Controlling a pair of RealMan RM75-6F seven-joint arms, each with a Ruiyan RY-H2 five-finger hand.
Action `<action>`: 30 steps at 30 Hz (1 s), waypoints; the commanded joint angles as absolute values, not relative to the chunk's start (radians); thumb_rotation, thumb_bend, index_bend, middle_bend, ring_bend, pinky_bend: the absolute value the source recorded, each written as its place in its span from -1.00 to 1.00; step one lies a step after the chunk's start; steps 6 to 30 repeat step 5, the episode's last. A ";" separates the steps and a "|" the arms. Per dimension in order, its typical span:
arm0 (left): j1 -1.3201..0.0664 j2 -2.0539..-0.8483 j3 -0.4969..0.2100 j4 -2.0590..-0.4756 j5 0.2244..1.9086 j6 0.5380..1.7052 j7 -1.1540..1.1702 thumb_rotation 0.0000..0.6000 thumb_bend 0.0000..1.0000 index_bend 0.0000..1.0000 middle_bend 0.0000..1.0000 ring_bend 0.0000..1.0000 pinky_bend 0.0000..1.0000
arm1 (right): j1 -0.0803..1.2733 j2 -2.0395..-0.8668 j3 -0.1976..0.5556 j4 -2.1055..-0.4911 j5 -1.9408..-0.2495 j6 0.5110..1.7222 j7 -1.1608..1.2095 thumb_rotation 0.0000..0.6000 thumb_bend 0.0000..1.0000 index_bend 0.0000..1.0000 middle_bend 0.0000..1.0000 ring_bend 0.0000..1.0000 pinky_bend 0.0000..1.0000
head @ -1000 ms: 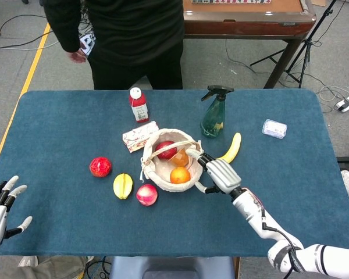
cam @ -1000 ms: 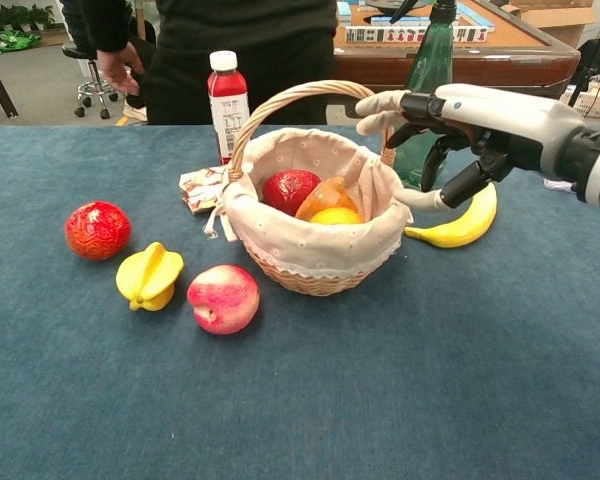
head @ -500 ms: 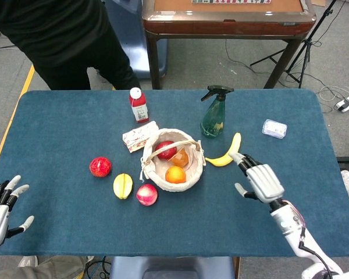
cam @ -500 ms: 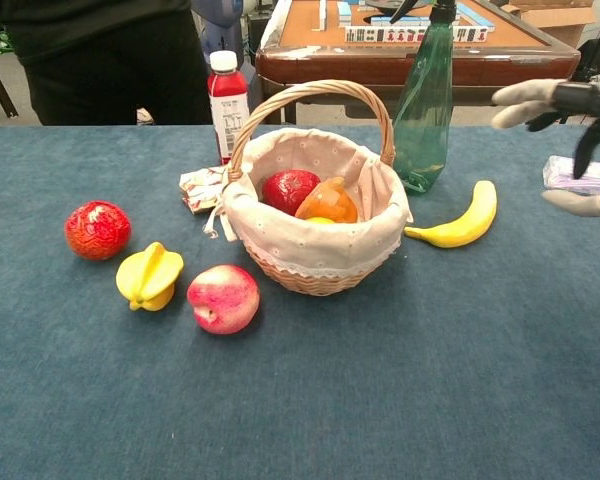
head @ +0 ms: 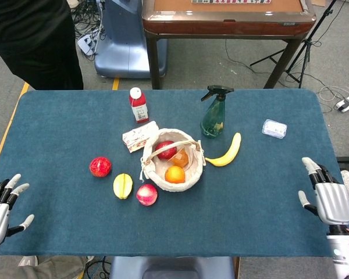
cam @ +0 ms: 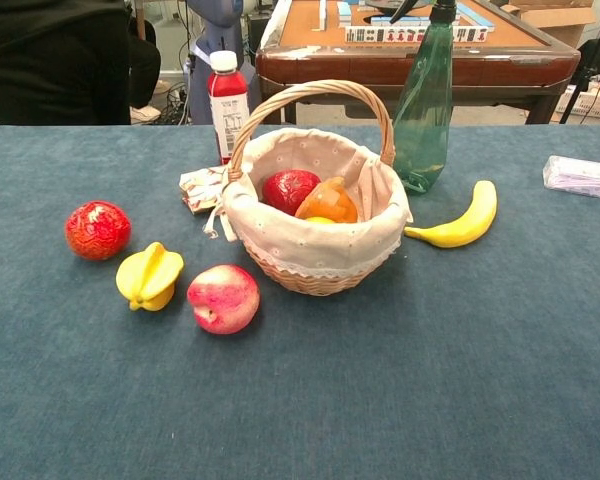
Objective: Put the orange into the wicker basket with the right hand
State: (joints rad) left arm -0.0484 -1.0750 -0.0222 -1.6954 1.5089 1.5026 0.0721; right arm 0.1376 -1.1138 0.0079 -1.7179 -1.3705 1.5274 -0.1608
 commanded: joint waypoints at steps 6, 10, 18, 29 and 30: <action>-0.054 -1.079 -0.022 -1.700 1.512 1.496 0.082 1.00 -0.51 -0.52 -1.00 -1.00 -0.92 | 0.089 -1.102 0.010 -1.693 -1.370 1.555 -0.100 1.00 -0.28 -0.88 -0.68 -0.74 -0.14; -0.054 -1.079 -0.022 -1.700 1.512 1.496 0.082 1.00 -0.51 -0.52 -1.00 -1.00 -0.92 | 0.089 -1.102 0.010 -1.693 -1.370 1.555 -0.100 1.00 -0.28 -0.88 -0.68 -0.74 -0.14; -0.054 -1.079 -0.022 -1.700 1.512 1.496 0.082 1.00 -0.51 -0.52 -1.00 -1.00 -0.92 | 0.089 -1.102 0.010 -1.693 -1.370 1.555 -0.100 1.00 -0.28 -0.88 -0.68 -0.74 -0.14; -0.054 -1.079 -0.022 -1.700 1.512 1.496 0.082 1.00 -0.51 -0.52 -1.00 -1.00 -0.92 | 0.089 -1.102 0.010 -1.693 -1.370 1.555 -0.100 1.00 -0.28 -0.88 -0.68 -0.74 -0.14; -0.054 -1.079 -0.022 -1.700 1.512 1.496 0.082 1.00 -0.51 -0.52 -1.00 -1.00 -0.92 | 0.089 -1.102 0.010 -1.693 -1.370 1.555 -0.100 1.00 -0.28 -0.88 -0.68 -0.74 -0.14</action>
